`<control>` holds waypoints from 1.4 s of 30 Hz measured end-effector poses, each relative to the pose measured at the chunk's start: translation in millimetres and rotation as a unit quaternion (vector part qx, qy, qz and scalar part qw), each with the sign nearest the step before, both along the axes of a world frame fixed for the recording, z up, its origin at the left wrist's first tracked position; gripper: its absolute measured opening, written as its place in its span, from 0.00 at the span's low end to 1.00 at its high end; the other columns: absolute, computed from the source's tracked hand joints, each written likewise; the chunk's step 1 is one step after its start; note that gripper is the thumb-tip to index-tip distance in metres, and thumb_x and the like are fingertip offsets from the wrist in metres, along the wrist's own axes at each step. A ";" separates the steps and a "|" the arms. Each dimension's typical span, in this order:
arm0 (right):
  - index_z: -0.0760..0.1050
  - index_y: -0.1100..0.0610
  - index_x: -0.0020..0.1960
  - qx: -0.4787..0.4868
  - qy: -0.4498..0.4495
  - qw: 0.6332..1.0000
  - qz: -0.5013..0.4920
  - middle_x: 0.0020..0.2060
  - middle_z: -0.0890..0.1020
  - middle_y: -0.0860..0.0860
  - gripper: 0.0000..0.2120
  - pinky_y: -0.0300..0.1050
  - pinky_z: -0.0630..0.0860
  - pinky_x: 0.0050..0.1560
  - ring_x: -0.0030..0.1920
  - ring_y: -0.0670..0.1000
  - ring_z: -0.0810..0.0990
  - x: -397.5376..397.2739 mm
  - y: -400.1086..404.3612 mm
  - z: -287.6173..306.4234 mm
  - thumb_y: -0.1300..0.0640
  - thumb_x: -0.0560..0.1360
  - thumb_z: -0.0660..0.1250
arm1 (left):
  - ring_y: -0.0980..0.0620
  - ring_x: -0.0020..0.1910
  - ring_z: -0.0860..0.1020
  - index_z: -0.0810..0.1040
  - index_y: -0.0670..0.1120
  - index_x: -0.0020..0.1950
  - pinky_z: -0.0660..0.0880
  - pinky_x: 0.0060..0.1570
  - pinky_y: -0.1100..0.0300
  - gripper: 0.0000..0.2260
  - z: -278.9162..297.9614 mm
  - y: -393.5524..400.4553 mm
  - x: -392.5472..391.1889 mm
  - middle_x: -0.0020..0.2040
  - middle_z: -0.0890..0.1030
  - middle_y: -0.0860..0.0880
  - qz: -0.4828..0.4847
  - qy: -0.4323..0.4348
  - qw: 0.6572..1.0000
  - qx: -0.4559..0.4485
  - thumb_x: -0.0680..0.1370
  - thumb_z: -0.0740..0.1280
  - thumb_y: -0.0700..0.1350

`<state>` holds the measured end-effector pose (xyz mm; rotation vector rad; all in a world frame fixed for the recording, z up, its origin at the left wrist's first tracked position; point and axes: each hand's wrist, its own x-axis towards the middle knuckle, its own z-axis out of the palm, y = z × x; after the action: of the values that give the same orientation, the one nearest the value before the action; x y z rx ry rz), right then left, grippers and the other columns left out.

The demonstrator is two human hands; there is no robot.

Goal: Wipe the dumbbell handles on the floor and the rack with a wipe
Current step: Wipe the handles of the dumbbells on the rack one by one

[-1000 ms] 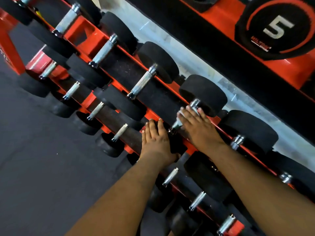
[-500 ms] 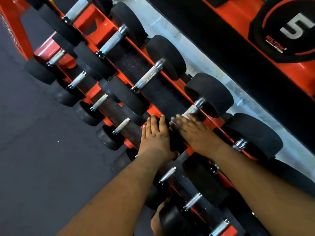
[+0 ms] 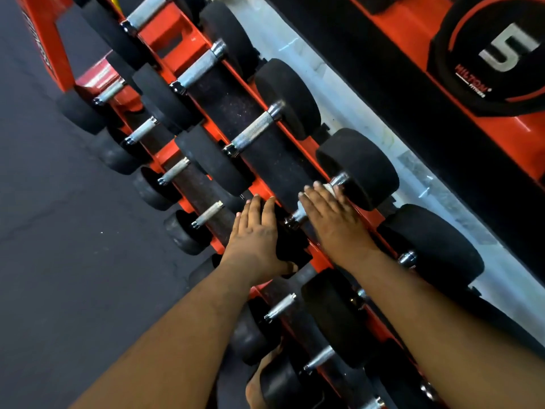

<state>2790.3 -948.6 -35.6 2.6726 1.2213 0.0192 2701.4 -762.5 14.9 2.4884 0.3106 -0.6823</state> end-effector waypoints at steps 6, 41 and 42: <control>0.72 0.58 0.73 0.022 0.067 0.992 0.109 0.72 0.75 0.51 0.28 0.54 0.59 0.75 0.75 0.53 0.69 -14.0 12.6 -1.5 0.60 0.75 0.53 | 0.46 0.82 0.38 0.37 0.48 0.82 0.42 0.81 0.48 0.64 0.8 -0.4 1.2 0.83 0.37 0.45 0.001 -0.005 1.000 0.007 0.64 0.81 0.61; 0.77 0.61 0.53 0.670 0.359 0.204 -0.617 0.43 0.81 0.53 0.07 0.42 0.76 0.37 0.41 0.51 0.82 17.9 74.1 47.1 0.65 0.75 0.69 | 0.48 0.81 0.35 0.35 0.51 0.82 0.38 0.80 0.49 0.63 -5.0 1.0 -2.9 0.82 0.35 0.46 0.012 -0.019 1.000 -0.014 0.66 0.79 0.61; 0.76 0.61 0.49 0.661 0.368 0.194 -0.625 0.39 0.80 0.53 0.05 0.43 0.77 0.37 0.39 0.52 0.81 24.0 75.5 48.7 0.64 0.75 0.70 | 0.48 0.81 0.35 0.36 0.51 0.82 0.39 0.80 0.49 0.62 -5.1 0.9 -2.2 0.82 0.36 0.46 0.012 -0.020 1.000 -0.013 0.65 0.80 0.61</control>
<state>2814.3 -873.1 13.0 -1.1102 0.9962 0.2692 2699.2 -761.6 9.8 2.4657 0.3133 -0.6237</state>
